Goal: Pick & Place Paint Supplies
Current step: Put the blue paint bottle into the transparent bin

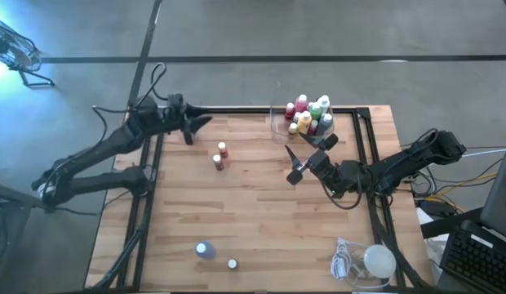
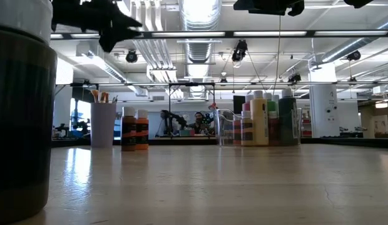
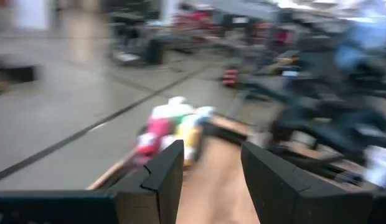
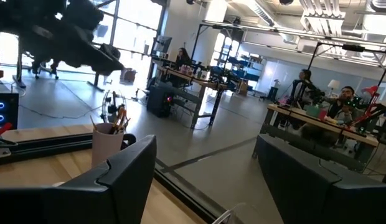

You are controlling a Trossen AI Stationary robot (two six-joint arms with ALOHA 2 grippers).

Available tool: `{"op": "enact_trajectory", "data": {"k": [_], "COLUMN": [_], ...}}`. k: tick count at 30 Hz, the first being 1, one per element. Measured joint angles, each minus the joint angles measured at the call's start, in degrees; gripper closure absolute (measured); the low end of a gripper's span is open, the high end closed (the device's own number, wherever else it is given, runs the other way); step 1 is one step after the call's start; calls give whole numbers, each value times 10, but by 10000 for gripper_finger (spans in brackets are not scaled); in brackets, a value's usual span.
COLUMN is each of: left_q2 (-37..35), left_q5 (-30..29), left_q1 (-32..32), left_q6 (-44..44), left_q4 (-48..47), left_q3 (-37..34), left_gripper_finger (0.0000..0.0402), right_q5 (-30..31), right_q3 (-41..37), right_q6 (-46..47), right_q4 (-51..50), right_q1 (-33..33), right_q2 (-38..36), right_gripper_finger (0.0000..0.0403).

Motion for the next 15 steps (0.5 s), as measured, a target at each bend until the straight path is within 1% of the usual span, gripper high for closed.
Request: {"op": "enact_trajectory", "data": {"k": [2,4,7,9,15], "left_q2": [0,0,-1,-1,-1], "left_q5": [36,56,56,23,-132], "left_q1": [-12,-28,-69,-106,-228], "left_q6": [11,30,93,134,183], "left_q4": [0,-1,-26,-49,-79], "left_q3": [14,25,40,46,47], "left_gripper_finger": [236,237,237,237,237], "right_q5": [0,0,0,0,0], "right_q3": [0,0,0,0,0], "right_q6": [0,0,-5,-12,-13], "right_q4": [0,0,0,0,0], "right_q1": [0,0,0,0,0], "right_q2": [0,0,0,0,0], "right_gripper_finger": [139,143,147,149,149]}}
